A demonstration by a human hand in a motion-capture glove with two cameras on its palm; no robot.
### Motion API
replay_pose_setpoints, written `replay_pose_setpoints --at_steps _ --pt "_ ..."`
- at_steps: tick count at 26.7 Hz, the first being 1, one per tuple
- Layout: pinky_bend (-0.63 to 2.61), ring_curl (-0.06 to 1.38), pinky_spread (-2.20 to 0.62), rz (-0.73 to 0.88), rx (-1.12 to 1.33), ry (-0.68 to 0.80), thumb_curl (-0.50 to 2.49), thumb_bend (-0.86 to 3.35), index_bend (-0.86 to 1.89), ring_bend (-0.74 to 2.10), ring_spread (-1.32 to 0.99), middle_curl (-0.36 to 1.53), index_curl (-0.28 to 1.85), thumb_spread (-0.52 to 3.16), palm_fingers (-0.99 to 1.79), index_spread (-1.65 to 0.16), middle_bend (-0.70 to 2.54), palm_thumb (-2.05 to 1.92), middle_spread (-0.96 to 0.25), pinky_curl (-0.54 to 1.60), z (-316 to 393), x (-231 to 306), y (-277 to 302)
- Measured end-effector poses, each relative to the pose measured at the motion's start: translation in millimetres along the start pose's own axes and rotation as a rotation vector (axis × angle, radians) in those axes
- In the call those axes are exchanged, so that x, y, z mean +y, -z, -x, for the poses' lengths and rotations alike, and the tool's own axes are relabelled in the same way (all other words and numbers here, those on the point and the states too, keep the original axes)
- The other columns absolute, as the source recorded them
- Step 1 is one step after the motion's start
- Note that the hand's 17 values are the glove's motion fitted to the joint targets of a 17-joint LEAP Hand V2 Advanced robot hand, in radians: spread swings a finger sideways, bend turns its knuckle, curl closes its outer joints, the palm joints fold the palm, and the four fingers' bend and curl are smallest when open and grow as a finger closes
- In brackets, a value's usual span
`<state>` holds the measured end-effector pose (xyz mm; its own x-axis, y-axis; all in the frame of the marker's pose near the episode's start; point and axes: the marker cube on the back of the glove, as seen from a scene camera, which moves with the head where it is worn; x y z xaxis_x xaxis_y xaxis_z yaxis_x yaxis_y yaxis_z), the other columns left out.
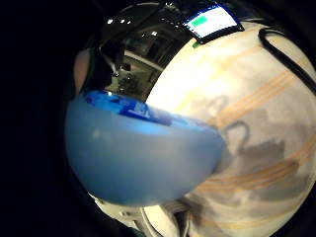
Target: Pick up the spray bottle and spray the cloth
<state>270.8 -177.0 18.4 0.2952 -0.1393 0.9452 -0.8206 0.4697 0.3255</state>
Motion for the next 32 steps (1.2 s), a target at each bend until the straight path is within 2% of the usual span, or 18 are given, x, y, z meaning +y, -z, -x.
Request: replay_pose_setpoints --at_steps 3,7,14,17,27,32 --pt "0.19 0.35 0.06 -0.06 0.01 0.009 0.46 0.04 0.25 0.55 -0.09 0.44 0.3 0.81 1.17 -0.23 0.52 0.96 -0.08 0.27 -2.1 -4.7 -0.5" --pt "0.27 0.39 -0.05 -0.089 0.015 0.008 0.5 0.06 0.24 0.57 -0.13 0.46 0.35 0.73 1.29 -0.23 0.53 1.06 -0.1 0.32 -3.1 -11.4 -2.4" --pt "0.32 0.41 -0.15 0.013 0.067 0.07 0.55 0.02 0.24 0.56 -0.16 0.49 0.4 0.54 1.29 -0.24 0.56 1.12 -0.1 0.36 5.0 -12.8 -13.0" --pt "0.34 0.42 -0.17 0.124 0.137 0.148 0.56 -0.01 0.24 0.55 -0.16 0.49 0.41 0.48 1.3 -0.24 0.56 1.12 -0.1 0.37 21.7 -5.1 -15.5" --pt "0.37 0.43 -0.23 0.661 0.507 0.511 0.6 -0.03 0.24 0.54 -0.17 0.51 0.46 0.33 1.32 -0.24 0.57 1.12 -0.1 0.39 137.3 26.8 -11.0" --pt "0.37 0.44 -0.24 0.81 0.726 0.646 0.62 -0.03 0.24 0.54 -0.17 0.51 0.48 0.28 1.32 -0.24 0.58 1.11 -0.09 0.4 172.4 50.8 -9.2"
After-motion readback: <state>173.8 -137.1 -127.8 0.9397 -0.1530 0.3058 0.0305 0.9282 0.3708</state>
